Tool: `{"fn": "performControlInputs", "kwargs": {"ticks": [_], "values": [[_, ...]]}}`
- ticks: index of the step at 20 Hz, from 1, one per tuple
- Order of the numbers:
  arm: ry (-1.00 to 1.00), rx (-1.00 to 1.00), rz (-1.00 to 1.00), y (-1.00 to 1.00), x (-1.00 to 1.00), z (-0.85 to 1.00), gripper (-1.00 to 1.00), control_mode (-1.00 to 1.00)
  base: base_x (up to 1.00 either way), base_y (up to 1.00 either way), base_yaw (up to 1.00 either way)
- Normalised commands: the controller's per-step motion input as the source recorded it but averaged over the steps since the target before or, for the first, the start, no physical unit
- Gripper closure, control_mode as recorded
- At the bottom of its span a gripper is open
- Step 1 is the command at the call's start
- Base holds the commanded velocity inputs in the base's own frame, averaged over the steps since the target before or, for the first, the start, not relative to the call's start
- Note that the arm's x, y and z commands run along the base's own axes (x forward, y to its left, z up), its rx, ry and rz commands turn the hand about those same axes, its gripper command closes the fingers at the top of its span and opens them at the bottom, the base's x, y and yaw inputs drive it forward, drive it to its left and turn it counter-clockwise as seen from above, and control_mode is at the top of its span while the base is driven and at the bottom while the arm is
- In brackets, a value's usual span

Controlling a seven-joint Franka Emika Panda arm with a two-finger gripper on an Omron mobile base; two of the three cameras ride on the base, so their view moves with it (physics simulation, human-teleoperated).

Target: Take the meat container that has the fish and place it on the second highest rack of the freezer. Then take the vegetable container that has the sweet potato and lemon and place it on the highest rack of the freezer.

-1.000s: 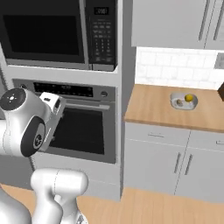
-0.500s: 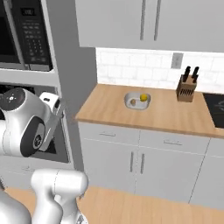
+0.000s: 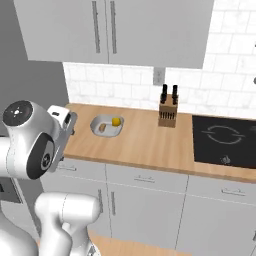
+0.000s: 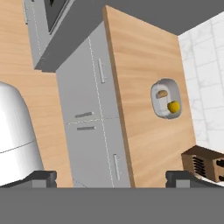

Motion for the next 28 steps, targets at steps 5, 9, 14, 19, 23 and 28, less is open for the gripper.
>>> {"fn": "performControlInputs", "kwargs": {"ticks": [5, 9, 14, 19, 23, 28], "values": [[0.00, 0.00, 0.00, 0.00, 0.00, 0.00, -1.00, 1.00, 0.66, -0.01, 0.00], [0.00, 0.00, 0.00, 0.00, 0.00, 0.00, -1.00, 1.00, 0.72, 0.03, 0.02], [0.00, 0.00, 0.00, 0.00, 0.00, 0.00, -1.00, 1.00, 0.07, -0.01, 0.01], [0.00, 0.00, 0.00, 0.00, 0.00, 0.00, -1.00, 1.00, 0.00, 0.00, 0.00], [0.00, 0.00, 0.00, 0.00, 0.00, 0.00, -1.00, 1.00, 0.00, 0.00, 0.00], [0.05, 0.00, 0.18, -0.20, 0.17, -0.08, -1.00, -1.00, 0.00, 0.00, 0.00]]}}
